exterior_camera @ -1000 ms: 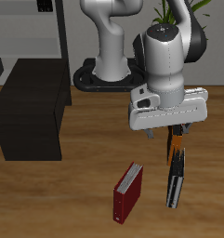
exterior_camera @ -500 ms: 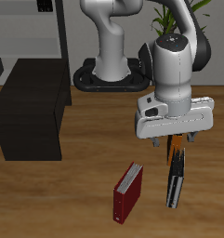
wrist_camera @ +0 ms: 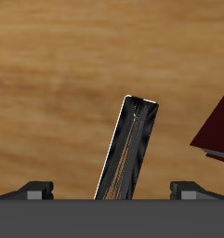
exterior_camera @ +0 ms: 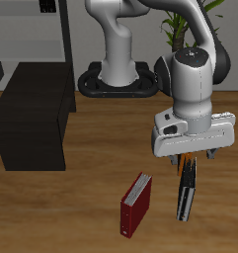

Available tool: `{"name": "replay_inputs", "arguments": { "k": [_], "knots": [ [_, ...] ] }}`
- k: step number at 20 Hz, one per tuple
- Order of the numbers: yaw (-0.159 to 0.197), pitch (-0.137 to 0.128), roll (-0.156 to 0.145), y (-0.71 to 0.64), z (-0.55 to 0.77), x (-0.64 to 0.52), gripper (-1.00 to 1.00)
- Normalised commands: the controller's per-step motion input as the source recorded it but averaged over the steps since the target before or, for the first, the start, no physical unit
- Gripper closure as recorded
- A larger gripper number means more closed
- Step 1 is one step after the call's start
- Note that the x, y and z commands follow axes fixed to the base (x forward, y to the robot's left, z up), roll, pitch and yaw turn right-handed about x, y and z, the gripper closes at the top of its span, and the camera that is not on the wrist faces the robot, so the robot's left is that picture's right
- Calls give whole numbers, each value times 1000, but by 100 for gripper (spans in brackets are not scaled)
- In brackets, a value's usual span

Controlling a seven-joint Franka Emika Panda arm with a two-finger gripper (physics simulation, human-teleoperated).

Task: Place the striped book in the top region of the shelf

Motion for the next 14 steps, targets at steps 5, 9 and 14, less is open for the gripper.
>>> {"name": "replay_inputs", "arguments": {
  "k": [5, 9, 14],
  "knots": [
    [12, 29, -2, 30, -249, 54, -100],
    [2, 35, -14, -90, -264, 17, -100],
    [6, 36, -18, -52, -255, 29, -100]
  ]
}}
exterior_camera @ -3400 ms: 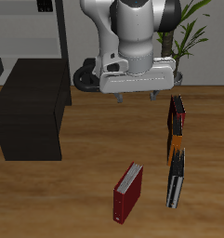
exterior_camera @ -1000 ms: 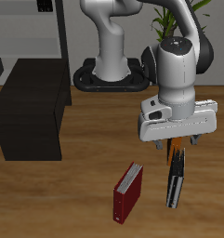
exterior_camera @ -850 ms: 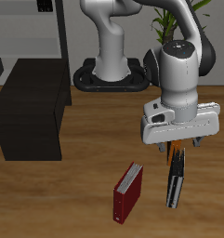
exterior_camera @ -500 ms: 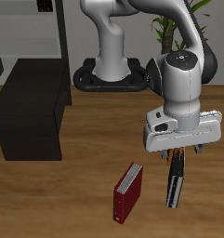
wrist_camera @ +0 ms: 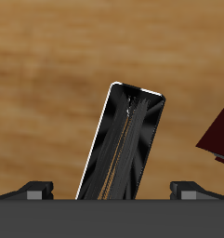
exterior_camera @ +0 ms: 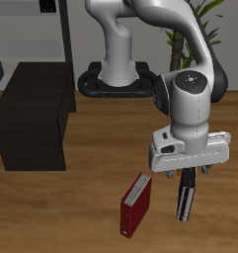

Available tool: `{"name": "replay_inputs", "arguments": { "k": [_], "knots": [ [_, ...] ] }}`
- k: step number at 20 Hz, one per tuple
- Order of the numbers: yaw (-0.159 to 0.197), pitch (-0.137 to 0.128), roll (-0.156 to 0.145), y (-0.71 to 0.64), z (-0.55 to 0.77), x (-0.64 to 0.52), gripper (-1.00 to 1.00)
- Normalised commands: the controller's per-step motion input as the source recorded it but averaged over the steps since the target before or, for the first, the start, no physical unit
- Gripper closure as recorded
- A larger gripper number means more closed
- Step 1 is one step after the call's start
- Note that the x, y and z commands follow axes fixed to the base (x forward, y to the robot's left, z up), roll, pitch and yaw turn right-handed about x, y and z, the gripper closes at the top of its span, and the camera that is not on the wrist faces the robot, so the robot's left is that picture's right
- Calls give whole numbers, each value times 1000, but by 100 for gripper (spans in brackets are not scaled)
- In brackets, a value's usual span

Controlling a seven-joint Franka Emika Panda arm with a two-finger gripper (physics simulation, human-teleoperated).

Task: Place the striped book in the top region of the shelf

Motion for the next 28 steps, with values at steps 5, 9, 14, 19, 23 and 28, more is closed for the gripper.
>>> {"name": "replay_inputs", "arguments": {
  "k": [5, 9, 14, 19, 23, 28],
  "knots": [
    [13, 34, 15, -7, -224, -21, 100],
    [2, 24, 10, -26, -164, -61, 100],
    [7, -14, -3, -46, 78, -36, 100],
    [13, -59, 1, -104, 382, -126, 100],
    [14, -89, 18, -89, 577, -259, 100],
    [-26, -100, 10, -165, 727, -362, 100]
  ]
}}
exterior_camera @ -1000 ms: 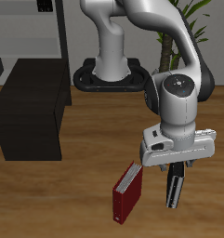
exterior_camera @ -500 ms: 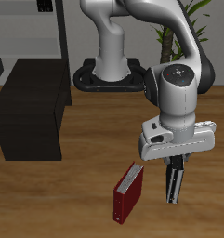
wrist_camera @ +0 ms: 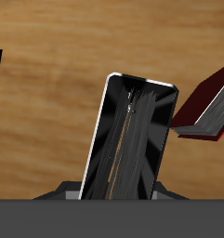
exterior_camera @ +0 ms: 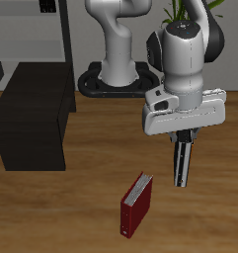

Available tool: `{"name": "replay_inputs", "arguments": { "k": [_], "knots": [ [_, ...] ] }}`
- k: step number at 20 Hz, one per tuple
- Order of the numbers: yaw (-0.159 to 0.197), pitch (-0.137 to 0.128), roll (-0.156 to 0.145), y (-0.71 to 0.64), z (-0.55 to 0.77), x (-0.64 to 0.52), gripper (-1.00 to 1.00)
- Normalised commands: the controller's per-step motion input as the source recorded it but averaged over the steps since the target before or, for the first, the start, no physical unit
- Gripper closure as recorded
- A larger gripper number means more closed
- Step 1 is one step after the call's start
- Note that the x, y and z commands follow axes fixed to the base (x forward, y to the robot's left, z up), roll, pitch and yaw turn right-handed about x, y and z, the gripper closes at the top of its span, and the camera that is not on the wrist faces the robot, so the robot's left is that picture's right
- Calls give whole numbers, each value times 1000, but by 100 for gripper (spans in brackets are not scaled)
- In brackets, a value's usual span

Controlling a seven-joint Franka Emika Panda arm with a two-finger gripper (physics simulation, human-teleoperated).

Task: Place the striped book in the top region of the shelf

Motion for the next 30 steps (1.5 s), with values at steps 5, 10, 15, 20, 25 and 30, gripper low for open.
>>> {"name": "replay_inputs", "arguments": {
  "k": [5, 10, 15, 20, 25, 30],
  "knots": [
    [24, -69, -25, -186, 494, -436, 100],
    [-24, -49, 10, -193, 493, -613, 100],
    [-42, -66, 16, -250, 431, -683, 100],
    [-5, -47, 49, -151, 201, -617, 100],
    [18, -43, 14, -231, 4, -519, 100],
    [-4, -7, 2, -212, -90, -349, 100]
  ]
}}
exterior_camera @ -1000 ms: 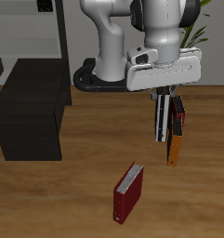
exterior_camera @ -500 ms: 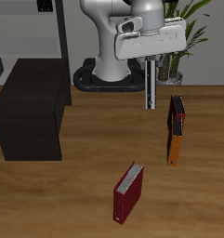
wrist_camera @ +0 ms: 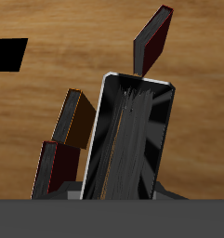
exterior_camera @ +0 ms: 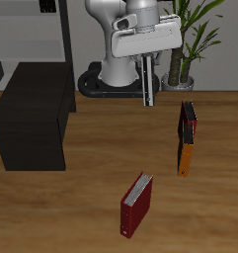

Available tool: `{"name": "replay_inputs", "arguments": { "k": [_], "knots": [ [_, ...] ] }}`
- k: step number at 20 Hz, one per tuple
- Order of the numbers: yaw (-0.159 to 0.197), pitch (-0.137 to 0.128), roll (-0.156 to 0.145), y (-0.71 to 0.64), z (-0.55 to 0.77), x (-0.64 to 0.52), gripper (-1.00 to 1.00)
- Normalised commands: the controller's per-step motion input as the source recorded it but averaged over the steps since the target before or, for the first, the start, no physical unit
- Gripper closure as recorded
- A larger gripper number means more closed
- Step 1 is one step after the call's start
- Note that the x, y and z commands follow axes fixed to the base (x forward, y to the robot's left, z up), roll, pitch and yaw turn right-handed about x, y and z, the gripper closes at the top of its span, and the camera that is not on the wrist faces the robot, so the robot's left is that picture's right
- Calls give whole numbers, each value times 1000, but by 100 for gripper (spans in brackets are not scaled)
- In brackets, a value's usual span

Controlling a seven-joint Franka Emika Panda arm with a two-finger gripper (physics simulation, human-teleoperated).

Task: Place the striped book in the top region of the shelf

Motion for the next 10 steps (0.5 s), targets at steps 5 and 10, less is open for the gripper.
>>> {"name": "replay_inputs", "arguments": {
  "k": [5, 10],
  "knots": [
    [5, -17, -4, -195, -102, -290, 100],
    [41, -21, -4, -158, -204, -379, 100]
  ]
}}
